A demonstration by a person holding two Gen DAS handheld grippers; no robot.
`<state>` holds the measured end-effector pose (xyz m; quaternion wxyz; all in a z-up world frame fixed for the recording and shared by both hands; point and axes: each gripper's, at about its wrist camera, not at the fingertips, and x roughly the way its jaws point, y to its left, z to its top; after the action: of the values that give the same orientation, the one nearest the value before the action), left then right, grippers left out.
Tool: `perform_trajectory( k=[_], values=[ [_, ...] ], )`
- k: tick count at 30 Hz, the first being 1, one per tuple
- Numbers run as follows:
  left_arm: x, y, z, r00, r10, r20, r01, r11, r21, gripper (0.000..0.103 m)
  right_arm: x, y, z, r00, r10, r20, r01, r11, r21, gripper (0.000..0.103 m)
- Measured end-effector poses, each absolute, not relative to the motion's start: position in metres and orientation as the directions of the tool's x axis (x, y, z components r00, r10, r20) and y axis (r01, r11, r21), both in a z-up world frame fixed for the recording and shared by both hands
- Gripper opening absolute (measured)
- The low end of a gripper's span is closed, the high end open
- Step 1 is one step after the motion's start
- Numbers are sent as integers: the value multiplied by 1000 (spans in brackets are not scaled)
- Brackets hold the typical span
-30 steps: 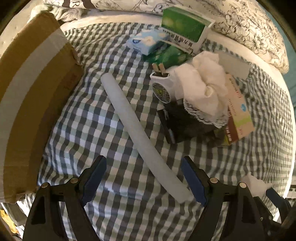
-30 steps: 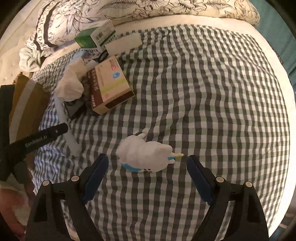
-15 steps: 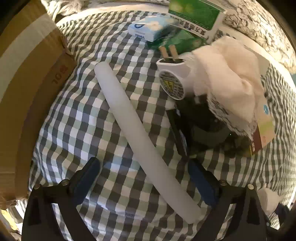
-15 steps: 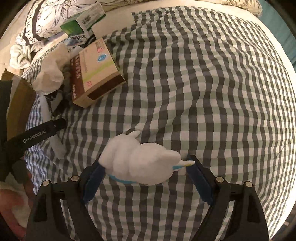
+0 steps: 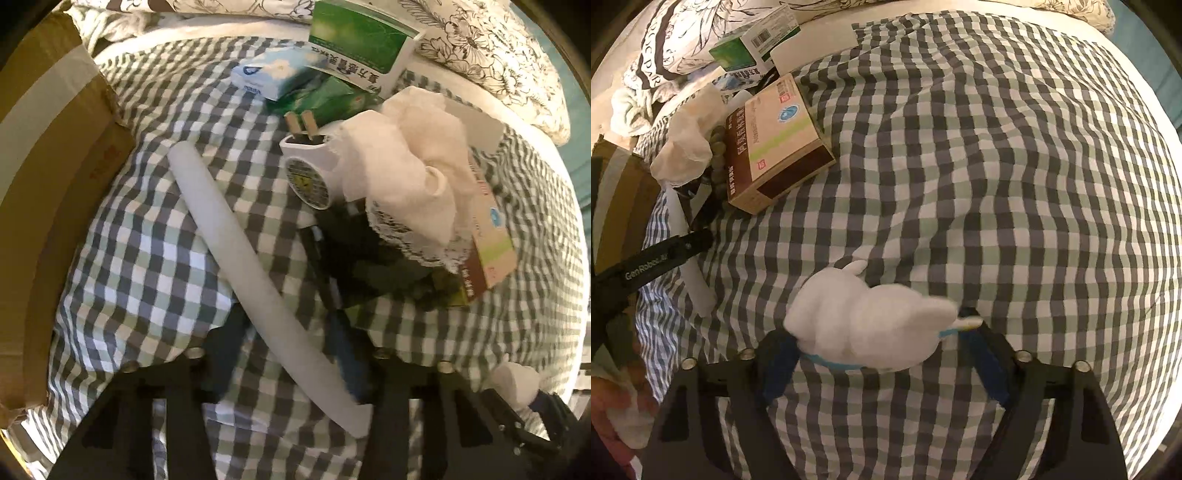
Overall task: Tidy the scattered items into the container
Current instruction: 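Grasp the white plush toy with the right tool and lift it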
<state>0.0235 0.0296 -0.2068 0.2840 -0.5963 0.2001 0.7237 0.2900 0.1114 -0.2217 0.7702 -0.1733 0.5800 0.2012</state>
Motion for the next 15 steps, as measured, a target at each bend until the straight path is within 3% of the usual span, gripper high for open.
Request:
perform_trajectory(
  k=[5, 15],
  values=[
    [17, 20, -199, -63, 202, -977, -609, -784, -123, 19, 288, 107, -217, 239, 121, -963, -519, 854, -21, 73],
    [15, 3, -151, -89, 267, -960, -635, -757, -152, 18, 280, 111, -186, 262, 157, -952, -541, 841, -10, 73]
  ],
)
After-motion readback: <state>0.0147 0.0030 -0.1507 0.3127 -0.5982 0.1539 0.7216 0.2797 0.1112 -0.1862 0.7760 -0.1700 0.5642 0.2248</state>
